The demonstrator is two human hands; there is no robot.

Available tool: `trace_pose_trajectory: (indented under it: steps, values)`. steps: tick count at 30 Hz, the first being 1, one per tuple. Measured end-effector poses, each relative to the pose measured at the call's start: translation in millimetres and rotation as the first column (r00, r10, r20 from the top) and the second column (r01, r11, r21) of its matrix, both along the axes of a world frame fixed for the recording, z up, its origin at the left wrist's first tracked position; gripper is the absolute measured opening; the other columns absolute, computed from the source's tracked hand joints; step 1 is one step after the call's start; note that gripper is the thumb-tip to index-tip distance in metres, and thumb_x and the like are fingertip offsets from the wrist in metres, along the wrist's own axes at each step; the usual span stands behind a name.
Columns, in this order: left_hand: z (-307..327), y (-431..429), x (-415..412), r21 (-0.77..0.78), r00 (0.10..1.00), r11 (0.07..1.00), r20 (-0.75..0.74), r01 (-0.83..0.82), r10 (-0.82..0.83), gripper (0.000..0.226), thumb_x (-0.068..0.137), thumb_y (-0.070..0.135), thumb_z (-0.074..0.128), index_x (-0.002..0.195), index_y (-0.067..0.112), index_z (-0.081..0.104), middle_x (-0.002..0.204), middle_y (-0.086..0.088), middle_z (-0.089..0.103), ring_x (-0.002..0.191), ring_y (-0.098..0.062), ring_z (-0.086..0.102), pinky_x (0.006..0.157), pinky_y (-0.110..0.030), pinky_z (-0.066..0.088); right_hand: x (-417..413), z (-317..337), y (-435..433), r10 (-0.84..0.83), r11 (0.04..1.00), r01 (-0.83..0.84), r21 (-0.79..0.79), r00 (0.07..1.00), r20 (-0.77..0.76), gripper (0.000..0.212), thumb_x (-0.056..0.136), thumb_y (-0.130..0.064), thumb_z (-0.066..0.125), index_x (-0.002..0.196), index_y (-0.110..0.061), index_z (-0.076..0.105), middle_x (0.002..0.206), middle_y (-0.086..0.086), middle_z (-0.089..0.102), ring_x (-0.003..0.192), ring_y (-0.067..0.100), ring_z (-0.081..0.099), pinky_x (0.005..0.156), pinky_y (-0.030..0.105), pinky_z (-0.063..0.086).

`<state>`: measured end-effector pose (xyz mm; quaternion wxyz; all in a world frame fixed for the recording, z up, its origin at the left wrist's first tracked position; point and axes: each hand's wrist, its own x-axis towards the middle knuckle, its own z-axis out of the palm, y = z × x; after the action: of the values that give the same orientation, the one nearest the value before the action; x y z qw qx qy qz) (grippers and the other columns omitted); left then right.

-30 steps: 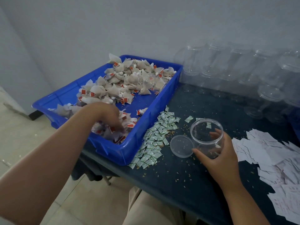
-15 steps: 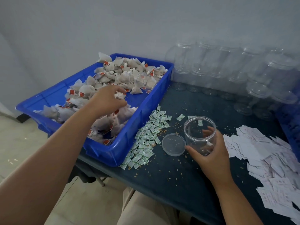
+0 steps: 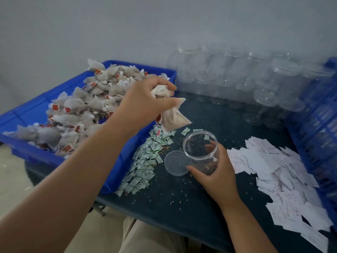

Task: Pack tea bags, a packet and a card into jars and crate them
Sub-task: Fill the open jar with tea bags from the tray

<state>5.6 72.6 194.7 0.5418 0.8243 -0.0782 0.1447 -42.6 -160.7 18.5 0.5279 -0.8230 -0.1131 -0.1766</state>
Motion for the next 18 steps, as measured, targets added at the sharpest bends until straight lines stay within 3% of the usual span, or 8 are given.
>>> trace_pose_trajectory:
  steps: [3,6,9,11,13,16,18]
  values:
    - [-18.2,-35.3,-2.5,0.06,0.998,0.996,-0.012,0.066,-0.065,0.02,0.081,0.033,0.086,0.096,0.037,0.074,0.084,0.026,0.069,0.063,0.005,0.062,0.053,-0.01,0.046,-0.1,0.5,-0.2,-0.005,1.0,0.005,0.018,1.0,-0.012,0.089,0.066,-0.063,0.093,0.141,-0.057,0.046,0.139,-0.032,0.061,0.127,0.0,0.064,0.103,0.032,0.059]
    - [-37.3,-60.3,-4.2,0.067,0.988,0.987,-0.066,0.146,-0.142,0.025,0.082,0.023,0.085,0.101,0.035,0.073,0.081,0.026,0.067,0.062,0.004,0.06,0.054,-0.011,0.044,1.4,-2.5,-3.0,-0.026,1.0,0.027,0.013,0.998,-0.049,0.093,0.065,-0.06,0.095,0.145,-0.046,0.051,0.137,-0.024,0.065,0.11,0.009,0.071,0.094,0.041,0.063]
    - [-48.7,-71.3,-4.2,0.009,0.968,0.978,-0.144,0.21,-0.207,0.036,0.081,0.01,0.082,0.103,0.037,0.073,0.089,0.021,0.07,0.064,0.001,0.06,0.055,-0.018,0.05,3.3,-4.8,-5.3,-0.039,0.999,0.037,-0.025,0.997,-0.068,0.096,0.064,-0.064,0.093,0.147,-0.04,0.051,0.136,-0.025,0.063,0.111,0.004,0.068,0.095,0.031,0.06]
    - [-49.9,-75.3,-3.4,-0.131,0.949,0.968,-0.209,0.212,-0.236,0.043,0.081,0.002,0.079,0.104,0.037,0.074,0.091,0.018,0.071,0.069,-0.004,0.064,0.06,-0.023,0.055,3.7,-6.0,-6.3,-0.036,0.999,0.034,-0.023,0.997,-0.073,0.096,0.064,-0.065,0.092,0.147,-0.041,0.049,0.138,-0.028,0.061,0.123,0.0,0.063,0.099,0.02,0.054]
    - [-48.5,-78.3,-0.2,-0.386,0.913,0.903,-0.271,0.187,-0.305,0.048,0.08,-0.01,0.073,0.108,0.03,0.075,0.094,0.01,0.069,0.073,-0.008,0.067,0.061,-0.026,0.056,3.9,-6.2,-7.3,-0.036,0.999,0.035,-0.01,0.996,-0.083,0.097,0.064,-0.067,0.092,0.147,-0.042,0.049,0.137,-0.028,0.061,0.123,-0.002,0.063,0.096,0.014,0.052]
    - [-45.7,-81.1,6.9,-0.707,0.846,0.697,-0.294,0.122,-0.445,0.055,0.073,-0.018,0.062,0.113,0.019,0.071,0.097,-0.003,0.062,0.073,-0.014,0.066,0.061,-0.03,0.055,4.5,-6.0,-7.9,-0.029,0.999,0.03,0.015,0.994,-0.105,0.094,0.064,-0.066,0.093,0.144,-0.049,0.048,0.134,-0.026,0.063,0.108,0.001,0.068,0.087,0.017,0.055]
    - [-45.5,-81.4,10.1,-0.815,0.827,0.572,-0.255,0.095,-0.501,0.053,0.07,-0.014,0.063,0.113,0.017,0.069,0.092,-0.002,0.063,0.073,-0.014,0.066,0.063,-0.031,0.056,5.7,-8.4,-6.9,0.004,0.999,0.001,0.044,0.994,-0.113,0.093,0.066,-0.062,0.096,0.145,-0.045,0.05,0.138,-0.023,0.064,0.122,0.005,0.067,0.097,0.027,0.059]
